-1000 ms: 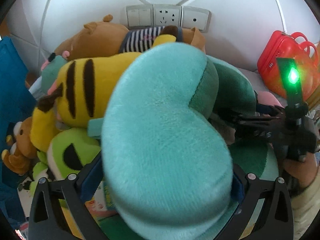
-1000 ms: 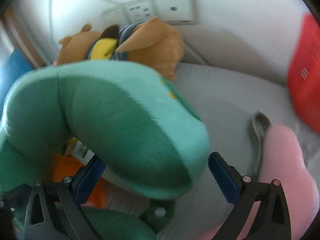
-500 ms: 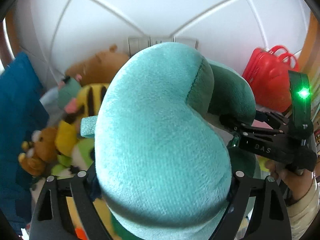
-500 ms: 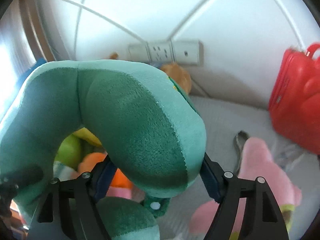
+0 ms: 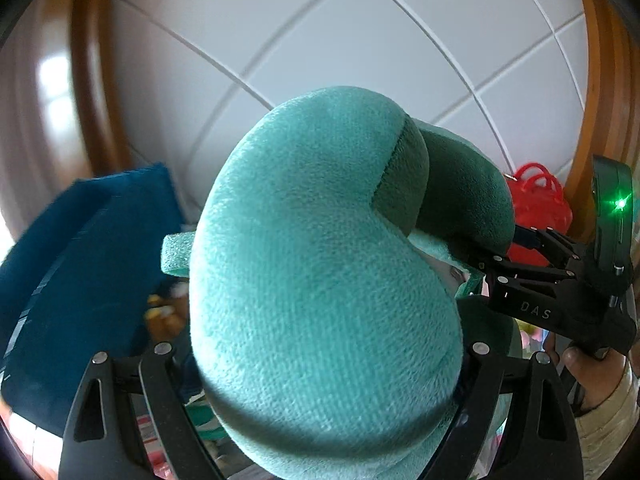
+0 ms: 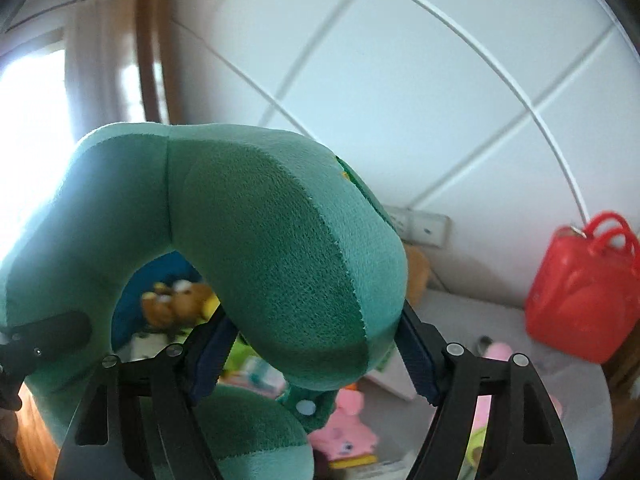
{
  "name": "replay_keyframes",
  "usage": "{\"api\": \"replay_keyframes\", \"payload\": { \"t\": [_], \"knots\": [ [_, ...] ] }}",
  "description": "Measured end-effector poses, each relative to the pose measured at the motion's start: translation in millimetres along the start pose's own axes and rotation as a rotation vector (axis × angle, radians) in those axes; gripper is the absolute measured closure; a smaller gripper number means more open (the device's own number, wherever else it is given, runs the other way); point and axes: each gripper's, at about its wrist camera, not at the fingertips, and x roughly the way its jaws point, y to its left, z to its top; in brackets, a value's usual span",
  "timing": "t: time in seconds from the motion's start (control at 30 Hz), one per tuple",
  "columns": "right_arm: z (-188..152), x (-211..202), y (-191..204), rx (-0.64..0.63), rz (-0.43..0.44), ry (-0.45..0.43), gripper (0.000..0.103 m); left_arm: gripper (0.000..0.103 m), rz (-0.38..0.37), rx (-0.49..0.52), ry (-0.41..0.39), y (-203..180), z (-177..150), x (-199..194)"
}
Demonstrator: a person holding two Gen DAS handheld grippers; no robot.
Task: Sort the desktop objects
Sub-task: 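Carry the teal neck pillow over the blue crate with both tools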
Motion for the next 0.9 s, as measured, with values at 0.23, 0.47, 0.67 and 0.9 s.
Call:
{"api": "replay_keyframes", "payload": {
  "t": [0.23,0.47,0.67,0.9],
  "knots": [
    [3,-15,73,-0.064,0.098,-0.021,0.027,0.013,0.096,-0.06,-0.032,54,-28,-66],
    [14,-22,180,-0.131,0.139,-0.064,0.027,0.013,0.13,-0.098,-0.092,149,-52,-129],
    [38,-15,285,-0.126,0.178,-0.119,0.027,0.013,0.175,-0.069,-0.144,254,-48,-172],
    [79,14,394,-0.113,0.208,-0.14,0.027,0.012,0.203,-0.072,-0.153,365,-23,-183]
  ]
}}
